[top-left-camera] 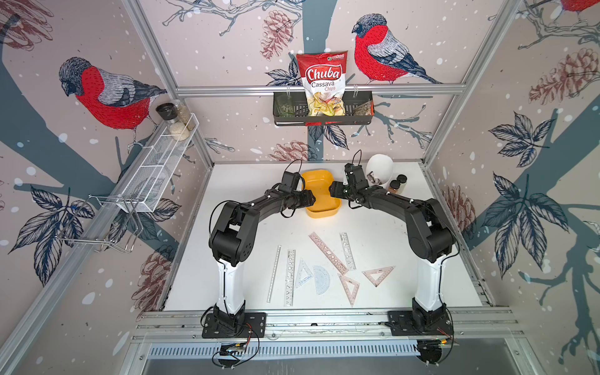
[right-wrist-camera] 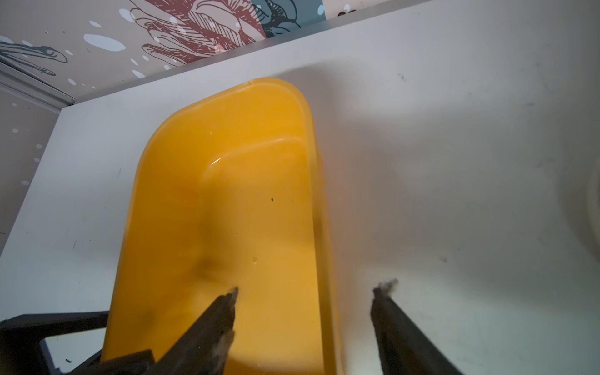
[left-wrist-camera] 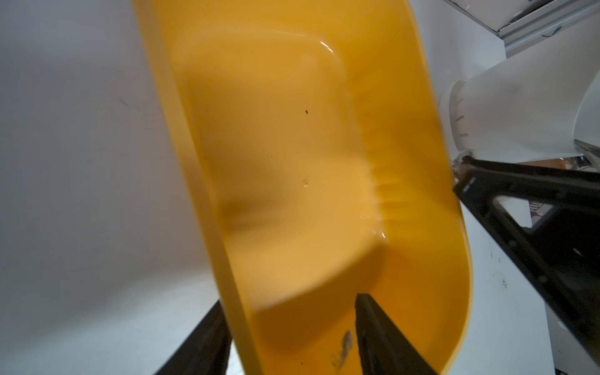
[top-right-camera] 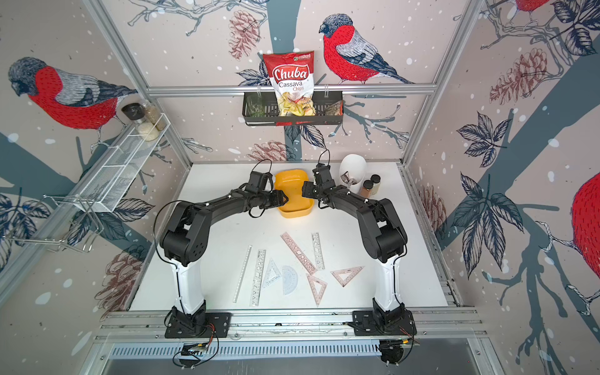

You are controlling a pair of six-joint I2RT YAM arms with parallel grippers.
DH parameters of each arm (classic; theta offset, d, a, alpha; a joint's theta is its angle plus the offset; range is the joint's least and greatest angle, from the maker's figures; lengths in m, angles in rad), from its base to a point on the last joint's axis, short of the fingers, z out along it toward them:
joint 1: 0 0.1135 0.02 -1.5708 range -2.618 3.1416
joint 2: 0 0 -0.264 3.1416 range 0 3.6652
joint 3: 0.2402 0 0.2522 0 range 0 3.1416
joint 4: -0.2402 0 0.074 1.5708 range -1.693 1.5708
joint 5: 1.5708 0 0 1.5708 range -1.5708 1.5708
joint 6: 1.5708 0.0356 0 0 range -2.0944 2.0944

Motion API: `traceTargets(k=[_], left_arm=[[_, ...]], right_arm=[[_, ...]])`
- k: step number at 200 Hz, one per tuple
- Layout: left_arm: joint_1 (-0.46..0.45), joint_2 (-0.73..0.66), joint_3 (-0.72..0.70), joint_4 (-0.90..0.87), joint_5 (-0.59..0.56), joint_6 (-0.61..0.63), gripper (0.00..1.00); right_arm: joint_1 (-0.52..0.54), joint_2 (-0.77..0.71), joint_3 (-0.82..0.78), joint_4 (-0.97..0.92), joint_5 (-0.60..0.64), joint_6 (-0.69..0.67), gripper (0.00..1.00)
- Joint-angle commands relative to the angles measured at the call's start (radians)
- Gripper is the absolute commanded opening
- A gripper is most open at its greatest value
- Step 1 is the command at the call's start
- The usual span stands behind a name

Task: Put the scattered rulers into the storage box
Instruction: Adjust the storage box at the center of the board.

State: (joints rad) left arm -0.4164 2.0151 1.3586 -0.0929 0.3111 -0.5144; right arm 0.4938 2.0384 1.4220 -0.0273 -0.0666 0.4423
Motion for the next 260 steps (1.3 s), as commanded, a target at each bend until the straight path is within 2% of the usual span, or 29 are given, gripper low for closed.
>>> traceTargets(k=[1, 51, 76, 145, 200, 236, 260], left_arm=[[-0.004, -0.006, 0.003, -0.008, -0.004, -0.007, 0.63], [0.001, -0.028, 0.013, -0.040, -0.066, 0.009, 0.66], [0.007, -0.019, 0.021, -0.051, -0.066, 0.008, 0.66], [0.017, -0.014, 0.059, -0.068, -0.073, 0.004, 0.67], [0.024, -0.030, 0.051, -0.077, -0.092, -0.009, 0.67], [0.030, -0.142, -0.016, -0.091, -0.129, -0.024, 0.67], [0.022, -0.253, -0.102, -0.089, -0.140, -0.036, 0.67]], right_arm=[[0.000, 0.010, 0.018, -0.018, -0.030, -0.022, 0.69], [-0.011, -0.001, 0.007, -0.029, -0.057, -0.048, 0.65], [-0.008, -0.011, 0.003, -0.032, -0.109, -0.043, 0.63], [0.016, -0.030, -0.019, -0.043, -0.154, -0.035, 0.62], [0.001, -0.071, -0.041, -0.061, -0.138, -0.044, 0.62], [-0.005, -0.205, -0.114, -0.141, -0.048, -0.106, 0.63], [0.067, -0.355, -0.266, -0.178, 0.007, -0.175, 0.62]])
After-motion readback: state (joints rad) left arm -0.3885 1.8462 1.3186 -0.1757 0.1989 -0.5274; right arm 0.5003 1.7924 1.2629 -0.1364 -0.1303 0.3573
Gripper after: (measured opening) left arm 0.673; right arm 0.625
